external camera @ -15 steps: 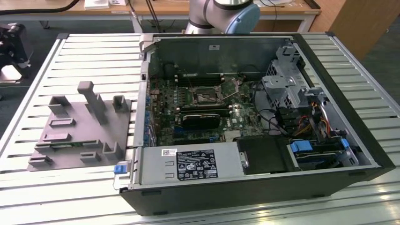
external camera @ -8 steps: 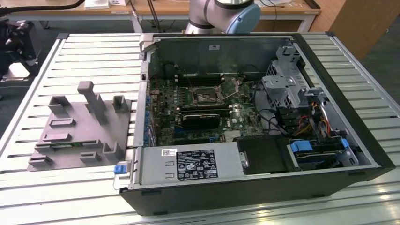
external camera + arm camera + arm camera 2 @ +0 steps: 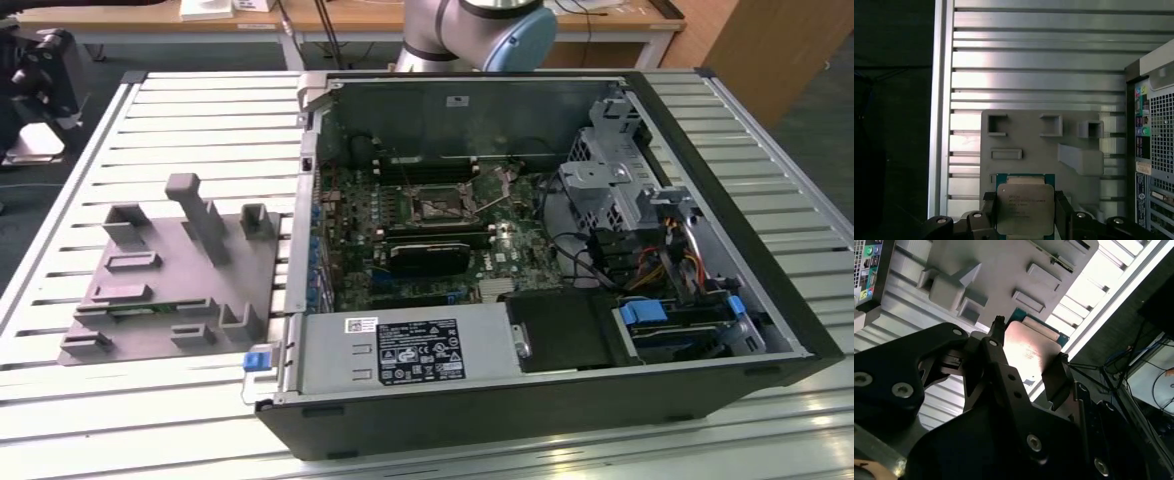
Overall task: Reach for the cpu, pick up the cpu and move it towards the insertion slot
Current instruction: 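Pick up the cpu and move it towards the insertion slot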
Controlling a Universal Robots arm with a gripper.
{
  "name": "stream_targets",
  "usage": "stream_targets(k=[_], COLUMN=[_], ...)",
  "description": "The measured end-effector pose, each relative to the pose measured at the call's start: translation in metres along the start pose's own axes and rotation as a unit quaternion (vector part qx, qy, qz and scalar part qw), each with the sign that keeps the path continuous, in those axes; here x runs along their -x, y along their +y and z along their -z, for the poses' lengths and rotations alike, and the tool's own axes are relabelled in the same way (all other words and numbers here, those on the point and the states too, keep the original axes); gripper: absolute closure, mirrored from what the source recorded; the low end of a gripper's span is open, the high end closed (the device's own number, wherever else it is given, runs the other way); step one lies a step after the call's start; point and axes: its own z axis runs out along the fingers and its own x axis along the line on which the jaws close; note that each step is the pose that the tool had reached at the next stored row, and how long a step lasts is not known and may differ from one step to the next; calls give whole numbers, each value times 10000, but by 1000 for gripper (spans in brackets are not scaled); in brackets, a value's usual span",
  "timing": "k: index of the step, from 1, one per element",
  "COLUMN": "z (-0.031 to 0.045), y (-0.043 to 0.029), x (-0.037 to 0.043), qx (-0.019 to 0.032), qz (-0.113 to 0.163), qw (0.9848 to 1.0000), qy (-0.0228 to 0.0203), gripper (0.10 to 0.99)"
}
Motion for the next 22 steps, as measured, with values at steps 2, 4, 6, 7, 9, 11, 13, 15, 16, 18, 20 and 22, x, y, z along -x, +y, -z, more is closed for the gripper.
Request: stream_targets(k=[2,4,6,7,9,11,13,15,16,18,20,22], z=[26,56,69,71,73,74,75,75,75,75,75,75], y=[2,4,4,4,5,5,5,5,5,5,6,5], x=[7,17,33,43,76,119,168,218,248,308,364,428], qx=[21,35,47,49,52,56,59,62,64,68,69,74], qz=[0,0,0,0,0,0,0,0,0,0,0,0], qw=[10000,10000,10000,10000,10000,10000,10000,10000,10000,10000,10000,10000], qy=[0,0,-1,-1,-1,0,0,0,-1,0,0,-1], gripper=[541,541,541,541,541,541,541,541,541,541,541,541])
